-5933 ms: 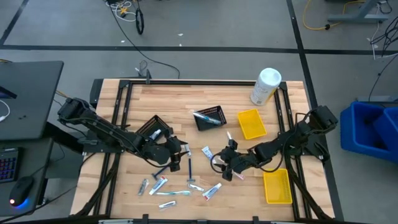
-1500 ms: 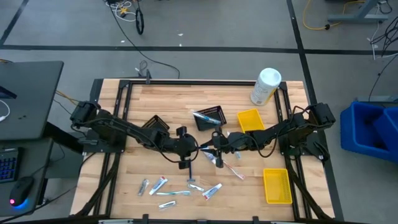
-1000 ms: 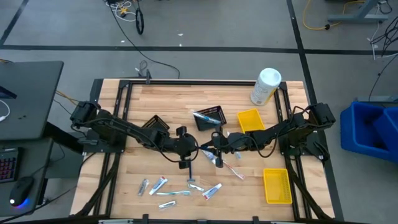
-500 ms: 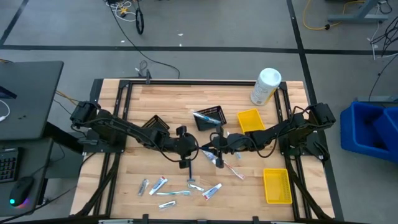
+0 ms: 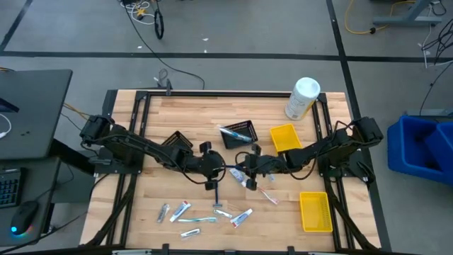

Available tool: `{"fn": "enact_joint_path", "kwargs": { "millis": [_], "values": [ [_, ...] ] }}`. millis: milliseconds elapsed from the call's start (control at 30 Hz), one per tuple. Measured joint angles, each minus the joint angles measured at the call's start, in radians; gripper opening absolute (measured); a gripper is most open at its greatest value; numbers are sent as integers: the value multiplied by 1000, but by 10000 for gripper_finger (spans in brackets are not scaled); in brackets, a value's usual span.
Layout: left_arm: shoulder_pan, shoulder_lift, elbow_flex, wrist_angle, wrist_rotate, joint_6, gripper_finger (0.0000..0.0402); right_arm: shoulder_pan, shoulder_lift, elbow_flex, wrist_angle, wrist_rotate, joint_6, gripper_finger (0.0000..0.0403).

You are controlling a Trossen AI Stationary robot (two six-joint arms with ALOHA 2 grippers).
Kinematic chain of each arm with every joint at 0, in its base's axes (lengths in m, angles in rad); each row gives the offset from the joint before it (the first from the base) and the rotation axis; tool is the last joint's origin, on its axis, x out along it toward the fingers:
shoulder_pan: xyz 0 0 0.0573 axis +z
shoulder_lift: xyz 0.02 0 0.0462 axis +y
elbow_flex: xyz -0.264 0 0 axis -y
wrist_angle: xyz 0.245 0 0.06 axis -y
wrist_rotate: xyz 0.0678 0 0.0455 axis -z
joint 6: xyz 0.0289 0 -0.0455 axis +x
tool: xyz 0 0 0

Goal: Pick & Place Travel size toiletries
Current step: Put the blue razor into the top yellow basket

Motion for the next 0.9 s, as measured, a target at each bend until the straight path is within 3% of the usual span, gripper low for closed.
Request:
{"fn": "enact_joint_path", "kwargs": {
  "millis": [267, 467, 700, 800, 900],
  "values": [
    [6, 0, 0, 6, -74, 1, 138, 86, -171, 0, -272, 239, 192, 54],
    [3, 0, 0, 86, -76, -3, 135, 134, -389, 0, -808, 465, 522, 54],
    [5, 0, 0, 99, -76, 21, 135, 134, -534, 0, -1319, 482, 932, 54],
    [5, 1, 0, 98, -76, 21, 134, 132, -537, -2, -1424, 456, 1043, 54],
    [5, 2, 0, 99, -76, 21, 134, 132, -530, -50, -1387, 457, 1075, 54]
  ]
}}
